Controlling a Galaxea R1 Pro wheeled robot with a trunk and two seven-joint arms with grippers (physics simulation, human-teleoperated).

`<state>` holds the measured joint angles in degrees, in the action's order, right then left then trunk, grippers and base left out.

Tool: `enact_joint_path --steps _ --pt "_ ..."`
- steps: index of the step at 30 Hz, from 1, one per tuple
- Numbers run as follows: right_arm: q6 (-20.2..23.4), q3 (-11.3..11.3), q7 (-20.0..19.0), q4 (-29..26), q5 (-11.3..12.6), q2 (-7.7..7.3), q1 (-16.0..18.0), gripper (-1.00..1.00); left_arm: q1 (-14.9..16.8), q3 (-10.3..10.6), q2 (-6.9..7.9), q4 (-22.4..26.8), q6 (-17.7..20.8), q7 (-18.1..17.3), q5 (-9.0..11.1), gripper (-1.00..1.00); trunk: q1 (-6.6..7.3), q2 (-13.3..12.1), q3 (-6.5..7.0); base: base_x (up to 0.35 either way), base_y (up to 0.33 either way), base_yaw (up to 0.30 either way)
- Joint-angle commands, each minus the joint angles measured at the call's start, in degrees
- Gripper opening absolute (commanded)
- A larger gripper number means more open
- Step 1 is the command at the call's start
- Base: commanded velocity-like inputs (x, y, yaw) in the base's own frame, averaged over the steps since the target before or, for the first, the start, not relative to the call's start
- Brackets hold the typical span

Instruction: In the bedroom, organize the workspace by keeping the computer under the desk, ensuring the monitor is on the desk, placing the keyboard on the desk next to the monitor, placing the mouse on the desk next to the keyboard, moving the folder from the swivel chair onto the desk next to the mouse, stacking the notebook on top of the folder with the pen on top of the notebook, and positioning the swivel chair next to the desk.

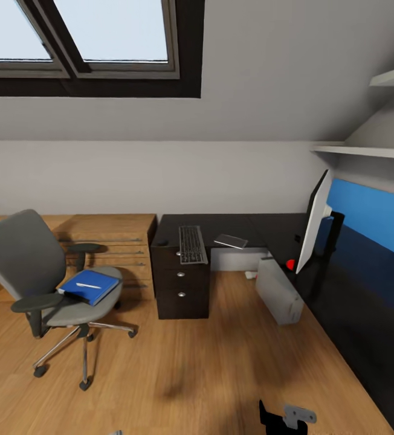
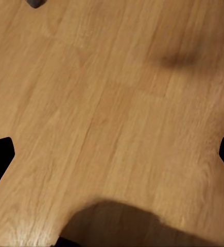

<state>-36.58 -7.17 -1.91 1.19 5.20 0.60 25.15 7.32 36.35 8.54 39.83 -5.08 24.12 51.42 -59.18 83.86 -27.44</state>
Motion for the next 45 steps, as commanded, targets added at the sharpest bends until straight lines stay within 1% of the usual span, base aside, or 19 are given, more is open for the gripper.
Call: enact_joint_path --steps 1,7,21,26,38,45 --pt "-0.2 0.0 -0.2 0.1 0.5 0.02 0.1 1.00 0.1 0.5 0.09 0.1 -0.5 0.4 0.6 1.00 0.23 -0.4 0.12 -0.011 0.006 -0.246" --pt "-0.2 0.0 -0.2 0.1 0.4 0.09 0.1 1.00 0.1 0.5 0.08 0.1 -0.5 0.4 0.6 1.00 1.55 -2.8 1.20 -0.005 0.003 -0.149" --pt "-0.2 0.0 -0.2 0.1 0.3 0.15 0.1 1.00 0.1 0.5 0.07 0.1 -0.5 0.4 0.6 1.00 4.62 -8.4 3.71 -0.002 0.000 -0.012" --pt "-0.2 0.0 -0.2 0.1 0.2 0.15 0.1 1.00 0.1 0.5 0.07 0.1 -0.5 0.4 0.6 1.00 5.72 -10.4 4.61 -0.215 0.000 0.000" --pt "-0.2 0.1 -0.3 0.1 0.1 0.18 0.1 1.00 0.1 0.5 0.07 0.1 -0.5 0.4 0.6 1.00 8.36 -15.2 6.77 -0.313 0.000 0.000" --pt "-0.2 0.1 -0.3 0.1 0.0 0.19 0.1 1.00 0.1 0.6 -0.08 0.1 -0.5 0.4 0.7 1.00 9.89 -18.0 8.02 -0.085 0.000 0.000"
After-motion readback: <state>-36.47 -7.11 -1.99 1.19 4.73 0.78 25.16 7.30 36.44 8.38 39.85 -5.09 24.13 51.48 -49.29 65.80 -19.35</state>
